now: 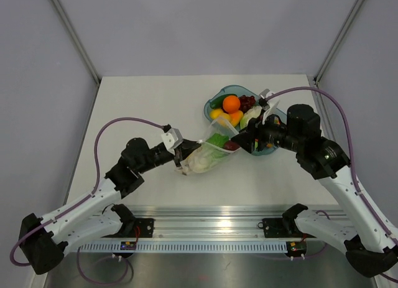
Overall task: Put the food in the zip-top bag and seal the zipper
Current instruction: Adjust the zipper food storage bag at the center of the board.
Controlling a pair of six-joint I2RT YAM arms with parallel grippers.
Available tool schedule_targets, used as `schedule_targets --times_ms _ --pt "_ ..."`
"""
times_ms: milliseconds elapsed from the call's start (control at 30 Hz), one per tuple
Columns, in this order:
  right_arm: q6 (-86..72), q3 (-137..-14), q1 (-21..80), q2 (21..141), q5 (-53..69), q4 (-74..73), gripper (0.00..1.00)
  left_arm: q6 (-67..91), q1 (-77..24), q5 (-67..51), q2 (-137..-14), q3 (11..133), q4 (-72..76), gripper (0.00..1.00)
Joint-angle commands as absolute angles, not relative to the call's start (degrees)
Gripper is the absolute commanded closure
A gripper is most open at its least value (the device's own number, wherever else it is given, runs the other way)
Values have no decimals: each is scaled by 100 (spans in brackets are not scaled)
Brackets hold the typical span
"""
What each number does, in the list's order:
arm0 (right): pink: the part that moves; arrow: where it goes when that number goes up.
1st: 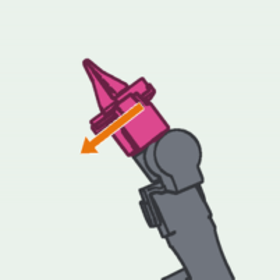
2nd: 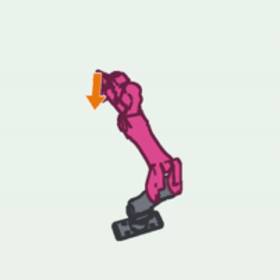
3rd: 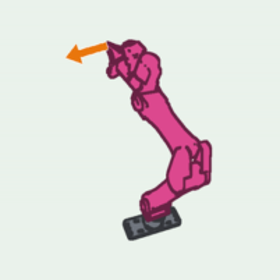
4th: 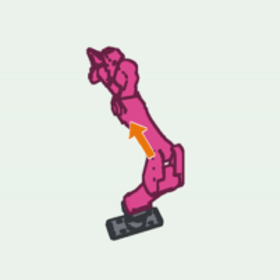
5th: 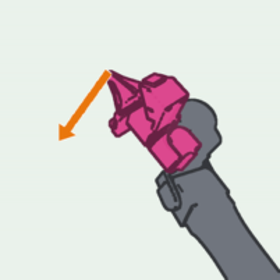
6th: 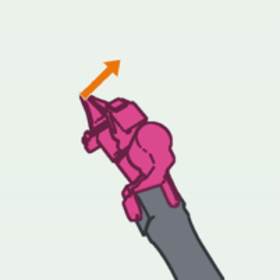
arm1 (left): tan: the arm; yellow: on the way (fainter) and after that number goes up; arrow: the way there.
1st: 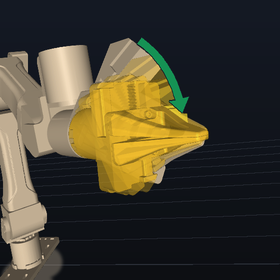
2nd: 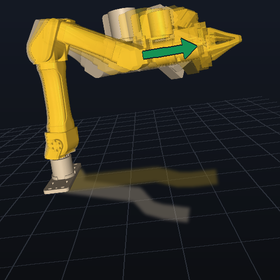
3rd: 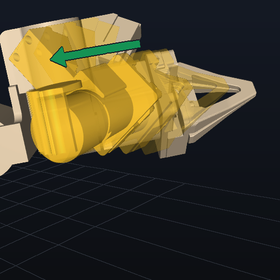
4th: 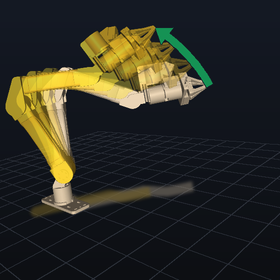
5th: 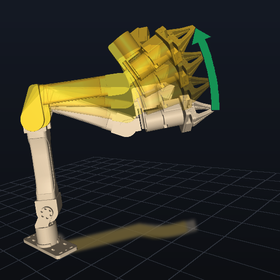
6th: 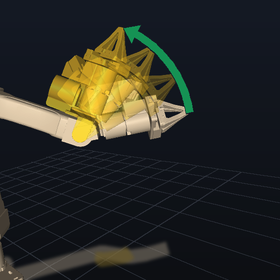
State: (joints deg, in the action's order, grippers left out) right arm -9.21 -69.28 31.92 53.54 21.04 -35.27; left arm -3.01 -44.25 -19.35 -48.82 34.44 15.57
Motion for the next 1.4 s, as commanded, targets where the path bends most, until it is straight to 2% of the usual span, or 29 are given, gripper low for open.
schedule_targets --times_ms 0,167,367,533,867,1067,1367 --pt "306 -7224 3182 5536 2872 -3244 45 -264 -4193 -2792 -4939 3964 1890 100" --pt "1361 -7278 3190 5888 3971 -2954 45 -185 -3938 -3128 -4913 3999 1828 100" --pt "1977 -6943 3182 5923 4552 -1908 44 -123 -3709 -3278 -4711 3946 1741 100" --pt "2433 -7523 3217 6564 5193 -2346 43 -70 -3656 -3375 -4693 3999 1679 100" --pt "3171 -7752 3524 7233 5563 -2266 40 -62 -3568 -3437 -4702 4025 1547 100" --pt "3287 -7761 3823 7506 5344 -2268 39 -53 -3516 -3410 -4702 3990 1547 100" --pt "2936 -7444 3938 7646 5256 -1547 44 -132 -3445 -3357 -4658 4052 1337 100"
